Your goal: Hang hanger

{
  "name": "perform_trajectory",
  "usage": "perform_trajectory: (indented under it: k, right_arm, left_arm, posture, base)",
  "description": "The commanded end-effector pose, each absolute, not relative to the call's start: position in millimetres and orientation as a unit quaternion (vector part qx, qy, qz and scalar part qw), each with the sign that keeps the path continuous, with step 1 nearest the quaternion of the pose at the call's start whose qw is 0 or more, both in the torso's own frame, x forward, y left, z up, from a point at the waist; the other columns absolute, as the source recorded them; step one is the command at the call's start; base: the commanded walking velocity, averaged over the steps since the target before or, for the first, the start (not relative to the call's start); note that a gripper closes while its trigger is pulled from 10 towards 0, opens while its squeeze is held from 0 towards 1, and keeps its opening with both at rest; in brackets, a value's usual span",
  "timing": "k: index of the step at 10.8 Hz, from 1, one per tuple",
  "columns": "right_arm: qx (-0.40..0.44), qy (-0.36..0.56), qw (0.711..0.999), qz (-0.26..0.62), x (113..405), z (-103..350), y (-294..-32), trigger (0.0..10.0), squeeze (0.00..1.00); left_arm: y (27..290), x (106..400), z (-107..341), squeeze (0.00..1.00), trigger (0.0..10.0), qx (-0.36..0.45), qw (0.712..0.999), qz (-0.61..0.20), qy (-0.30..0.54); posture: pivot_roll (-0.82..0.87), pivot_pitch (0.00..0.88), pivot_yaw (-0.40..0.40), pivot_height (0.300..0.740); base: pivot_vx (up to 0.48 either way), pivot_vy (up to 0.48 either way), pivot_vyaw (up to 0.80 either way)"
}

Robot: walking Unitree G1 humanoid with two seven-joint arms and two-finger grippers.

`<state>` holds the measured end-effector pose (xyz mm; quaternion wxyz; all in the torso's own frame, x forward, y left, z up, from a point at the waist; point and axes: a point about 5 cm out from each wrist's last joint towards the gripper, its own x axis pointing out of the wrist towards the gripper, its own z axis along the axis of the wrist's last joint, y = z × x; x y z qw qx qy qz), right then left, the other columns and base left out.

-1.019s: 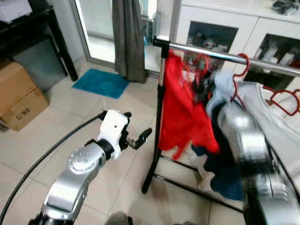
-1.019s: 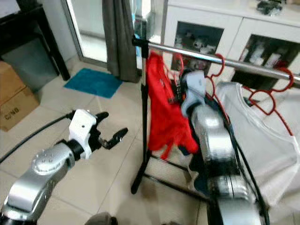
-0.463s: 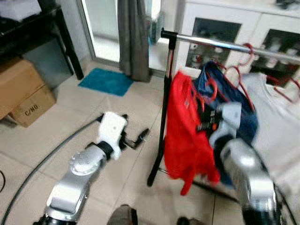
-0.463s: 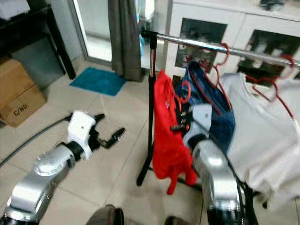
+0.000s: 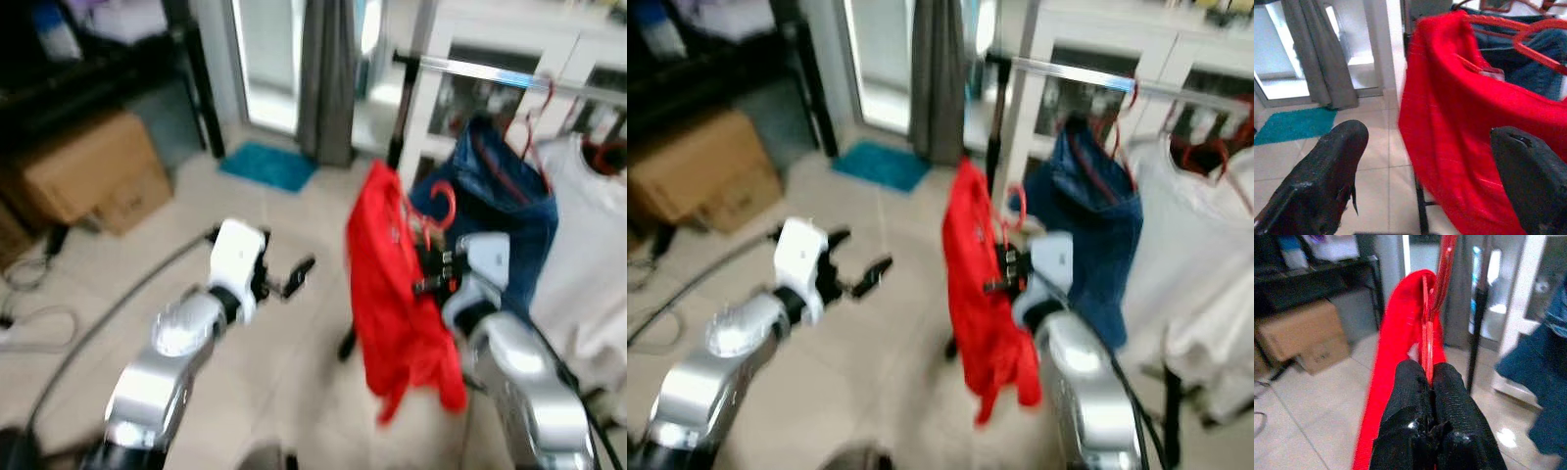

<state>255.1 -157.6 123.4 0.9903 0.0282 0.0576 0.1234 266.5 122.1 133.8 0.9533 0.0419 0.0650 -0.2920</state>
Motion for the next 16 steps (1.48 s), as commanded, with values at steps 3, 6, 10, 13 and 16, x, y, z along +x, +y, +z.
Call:
perform_trajectory:
  k: [3, 6, 10, 13, 16]
  right_arm:
    - [0.042, 0.004, 0.982, 0.183, 256.1, 147.6, -143.5, 0.0, 0.0]
    - [0.03, -0.028, 0.966, 0.255, 254.7, 165.0, -128.7, 0.0, 0.0]
    - [0.011, -0.029, 0.959, 0.28, 250.1, 168.6, -124.8, 0.0, 0.0]
    - [-0.003, -0.008, 0.96, 0.28, 247.7, 160.7, -126.0, 0.0, 0.0]
    - [-0.01, 0.005, 0.961, 0.275, 247.6, 155.9, -130.3, 0.0, 0.0]
  left_arm:
    - [114.6, 280.8, 136.7, 1.0, 10.0, 0.022, 0.945, -0.32, 0.068]
    - [95.0, 318.0, 132.9, 0.0, 10.0, -0.056, 0.936, -0.327, 0.119]
    - [56.0, 325.9, 156.7, 0.0, 10.0, -0.164, 0.892, -0.415, 0.065]
    - [56.3, 319.6, 148.1, 0.0, 10.0, -0.119, 0.884, -0.443, 0.093]
    - [94.8, 315.6, 141.8, 0.0, 10.0, -0.03, 0.918, -0.379, 0.112]
  posture:
    - [0.1, 0.012, 0.044, 0.74]
    - [0.08, 0.017, 0.037, 0.74]
    - [0.07, 0.009, 0.057, 0.74]
    - [0.07, 0.008, 0.07, 0.74]
    - [0.07, 0.009, 0.069, 0.74]
  base:
    - [0.0, 0.0, 0.0]
    - [0.0, 0.0, 0.0]
    - [0.0, 0.0, 0.0]
    - [0.0, 0.0, 0.0]
    - [0.0, 0.0, 0.0]
